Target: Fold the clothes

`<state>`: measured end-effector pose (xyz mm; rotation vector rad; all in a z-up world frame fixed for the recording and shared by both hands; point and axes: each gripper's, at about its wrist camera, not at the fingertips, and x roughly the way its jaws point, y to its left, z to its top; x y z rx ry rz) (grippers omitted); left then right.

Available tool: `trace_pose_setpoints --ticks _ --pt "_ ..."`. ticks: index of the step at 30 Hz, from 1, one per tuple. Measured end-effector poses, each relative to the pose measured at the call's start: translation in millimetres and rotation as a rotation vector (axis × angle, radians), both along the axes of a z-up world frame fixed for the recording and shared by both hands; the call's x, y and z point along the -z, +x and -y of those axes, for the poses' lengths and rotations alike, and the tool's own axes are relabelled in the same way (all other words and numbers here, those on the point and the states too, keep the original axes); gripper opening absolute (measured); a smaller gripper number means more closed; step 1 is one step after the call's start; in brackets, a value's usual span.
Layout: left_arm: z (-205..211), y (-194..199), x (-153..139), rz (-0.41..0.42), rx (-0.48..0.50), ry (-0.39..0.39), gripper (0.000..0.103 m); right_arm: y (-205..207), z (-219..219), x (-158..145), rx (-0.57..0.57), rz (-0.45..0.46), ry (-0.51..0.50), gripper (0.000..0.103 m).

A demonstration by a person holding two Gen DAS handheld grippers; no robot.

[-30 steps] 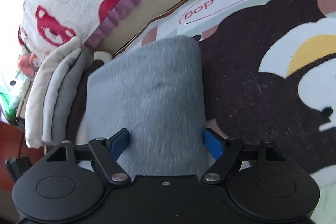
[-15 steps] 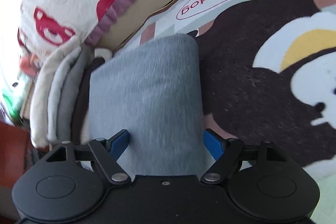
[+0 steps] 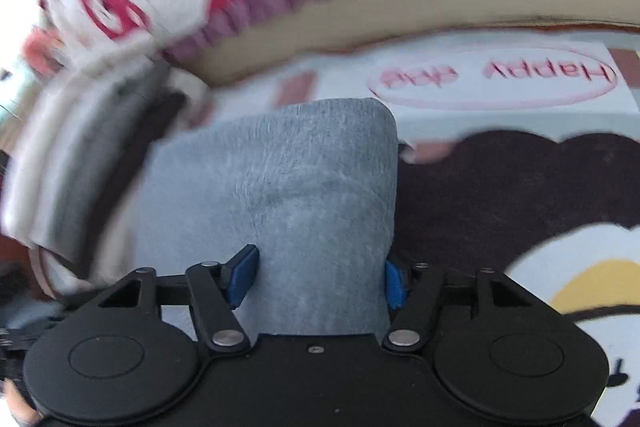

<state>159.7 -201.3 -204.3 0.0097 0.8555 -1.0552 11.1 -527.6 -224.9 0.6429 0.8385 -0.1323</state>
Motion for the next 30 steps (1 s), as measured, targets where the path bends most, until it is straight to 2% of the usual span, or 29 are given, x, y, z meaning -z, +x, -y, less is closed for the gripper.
trace_pose_setpoints --ticks 5,8,9,10,15,18,19,20,21,22,23,24,26,28,30 --pt "-11 30 14 -0.192 -0.048 -0.061 0.065 -11 11 8 0.02 -0.009 0.059 0.074" --pt "-8 55 34 -0.384 -0.024 -0.076 0.07 -25 13 9 0.023 -0.024 0.125 0.076" --pt "-6 60 39 -0.412 -0.02 -0.07 0.079 -29 12 12 0.021 -0.023 0.154 0.076" --pt "-4 64 43 -0.432 -0.018 -0.062 0.082 -34 12 14 0.02 -0.02 0.179 0.077" --pt "-2 63 52 -0.465 -0.023 -0.091 0.086 -47 18 29 0.043 0.016 0.282 0.079" --pt "5 59 50 -0.428 -0.006 -0.073 0.089 -27 24 37 0.01 0.011 0.288 0.082" --pt "5 56 48 -0.413 0.003 -0.078 0.087 -17 28 38 0.014 0.01 0.291 0.081" --pt "6 52 46 -0.397 0.014 -0.086 0.08 -7 32 39 0.018 0.009 0.294 0.076" --pt "6 49 43 -0.382 0.024 -0.094 0.057 3 34 38 0.016 0.006 0.284 0.074" --pt "5 43 36 -0.329 0.021 -0.102 0.047 9 30 31 -0.006 0.0 0.234 0.07" --pt "4 38 27 -0.268 0.016 -0.11 0.044 16 26 24 -0.027 -0.007 0.183 0.065" --pt "10 25 16 -0.146 0.044 -0.089 0.04 20 23 17 -0.046 -0.012 0.137 0.062" --pt "24 -4 -4 0.126 0.113 -0.034 0.04 19 24 7 -0.057 -0.013 0.075 0.058" --pt "36 -10 -7 0.146 0.148 -0.008 0.04 18 25 -3 -0.069 -0.014 0.013 0.058" --pt "37 -5 -2 0.097 0.119 -0.017 0.043 17 30 -2 -0.059 -0.045 -0.011 0.058"
